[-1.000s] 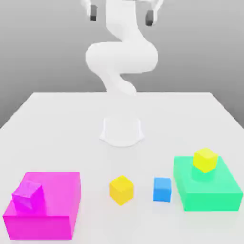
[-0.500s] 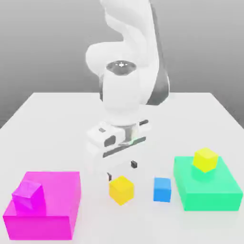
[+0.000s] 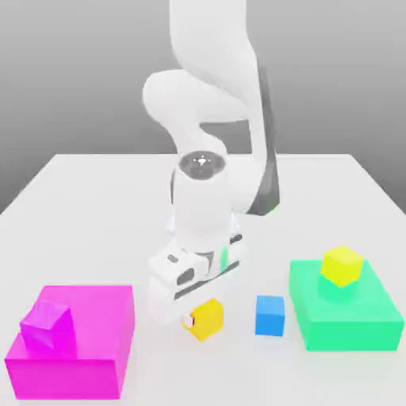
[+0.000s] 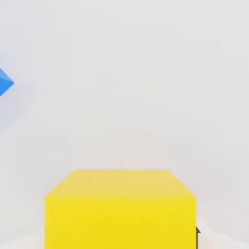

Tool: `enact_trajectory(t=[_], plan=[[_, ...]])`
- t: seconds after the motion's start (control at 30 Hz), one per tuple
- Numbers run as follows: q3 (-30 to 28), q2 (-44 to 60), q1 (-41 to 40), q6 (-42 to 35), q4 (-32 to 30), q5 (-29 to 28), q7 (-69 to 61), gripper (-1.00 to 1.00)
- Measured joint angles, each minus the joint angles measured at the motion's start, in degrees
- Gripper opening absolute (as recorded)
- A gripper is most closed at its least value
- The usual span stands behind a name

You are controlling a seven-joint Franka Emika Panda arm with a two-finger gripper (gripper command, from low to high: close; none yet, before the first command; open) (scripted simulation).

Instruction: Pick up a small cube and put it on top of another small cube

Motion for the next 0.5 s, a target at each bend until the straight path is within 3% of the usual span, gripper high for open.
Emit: enact_trajectory(t=[0.2,0.5], plan=[[0.59,-11.75,1.50,-10.42,-1.25,-4.08,5.40,-1.00],[15.83,-24.39,15.19,-28.87,5.02,2.74,27.72,-1.00]])
